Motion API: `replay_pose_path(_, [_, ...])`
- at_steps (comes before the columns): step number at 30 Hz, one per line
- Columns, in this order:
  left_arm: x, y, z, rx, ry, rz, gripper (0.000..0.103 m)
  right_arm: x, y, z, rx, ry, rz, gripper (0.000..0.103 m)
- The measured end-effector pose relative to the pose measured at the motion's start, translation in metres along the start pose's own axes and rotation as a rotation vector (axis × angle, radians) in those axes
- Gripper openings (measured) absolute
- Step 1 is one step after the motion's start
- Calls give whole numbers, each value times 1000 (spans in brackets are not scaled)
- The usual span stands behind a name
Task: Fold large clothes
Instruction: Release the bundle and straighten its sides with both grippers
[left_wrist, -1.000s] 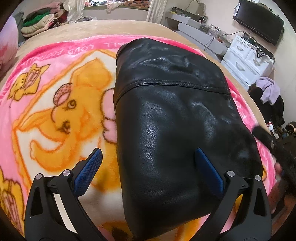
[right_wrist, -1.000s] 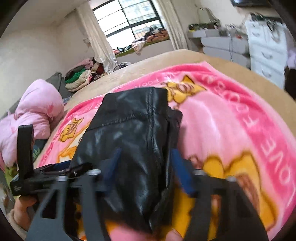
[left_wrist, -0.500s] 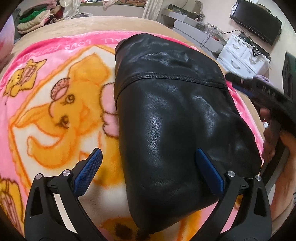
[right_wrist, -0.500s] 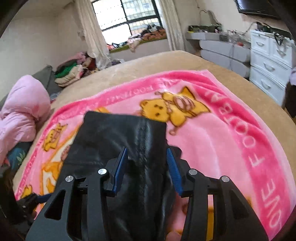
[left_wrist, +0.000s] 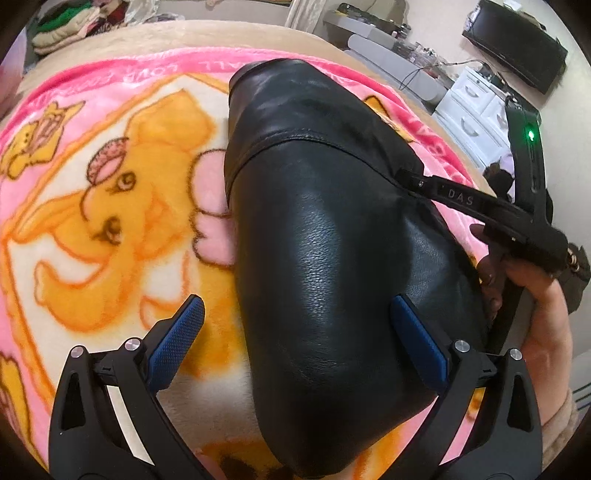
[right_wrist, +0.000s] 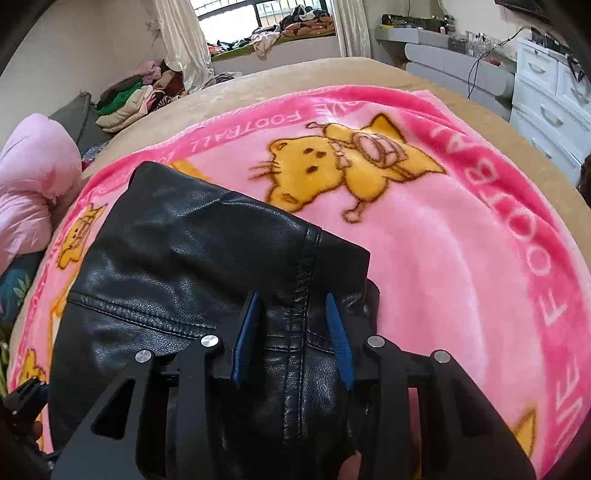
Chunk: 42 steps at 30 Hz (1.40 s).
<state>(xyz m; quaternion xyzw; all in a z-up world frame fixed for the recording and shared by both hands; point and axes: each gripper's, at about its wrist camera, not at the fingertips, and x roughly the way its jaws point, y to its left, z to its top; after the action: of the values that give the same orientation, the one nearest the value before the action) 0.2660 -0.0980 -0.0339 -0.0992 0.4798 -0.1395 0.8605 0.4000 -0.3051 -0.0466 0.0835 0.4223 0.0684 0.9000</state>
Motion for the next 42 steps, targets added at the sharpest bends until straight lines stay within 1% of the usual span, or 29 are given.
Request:
replay_pose_path(6, [-9, -7, 0, 19, -13, 27, 95, -17, 1, 2, 5, -23, 12, 37])
replay_pose_path(9, [-12, -10, 1, 33, -18, 44, 95, -24, 1, 3, 10, -24, 12, 41])
replay_pose_path(10, [-13, -10, 1, 36, -20, 48, 95, -27, 1, 3, 13, -28, 16, 47])
replay_pose_path(11, [-15, -11, 1, 37, -21, 50, 95, -31, 1, 4, 17, -30, 20, 59])
replay_pose_path(13, [-17, -10, 1, 38, -24, 53, 95, -39, 2, 3, 26, -36, 29, 69])
replay_pose_path(16, [-20, -11, 1, 41, -30, 60, 95, -50, -2, -2, 42, -41, 55, 70])
replay_pose_path(18, [-22, -11, 2, 40, -31, 61, 95, -53, -4, -4, 47, -39, 53, 72])
replay_pose_path(19, [-23, -10, 2, 36, -31, 60, 94, -57, -5, -6, 48, -39, 55, 75])
replay_pose_path(24, [-33, -6, 2, 9, -49, 48, 94, -71, -5, -11, 50, -59, 66, 80])
replay_pose_path(27, [-43, -5, 0, 12, -71, 67, 94, -89, -1, -14, 32, -100, 64, 86])
replay_pose_path(29, [-50, -6, -2, 15, -87, 79, 94, -106, 3, -19, 27, -145, 68, 92])
replay_pose_path(32, [-63, -6, -7, 24, -120, 94, 94, -126, 8, -29, 6, -185, 69, 96])
replay_pose_path(34, [-72, -7, -14, 29, -157, 109, 94, -143, 12, -41, -4, -237, 56, 98])
replay_pose_path(38, [-87, -11, -29, 41, -213, 103, 94, -170, 19, -75, 5, -313, 83, 98])
replay_pose_path(40, [-93, -12, -39, 44, -233, 102, 94, -180, 24, -93, -15, -340, 83, 98])
replay_pose_path(42, [-99, -14, -47, 48, -250, 97, 94, -187, 31, -107, -43, -358, 63, 98])
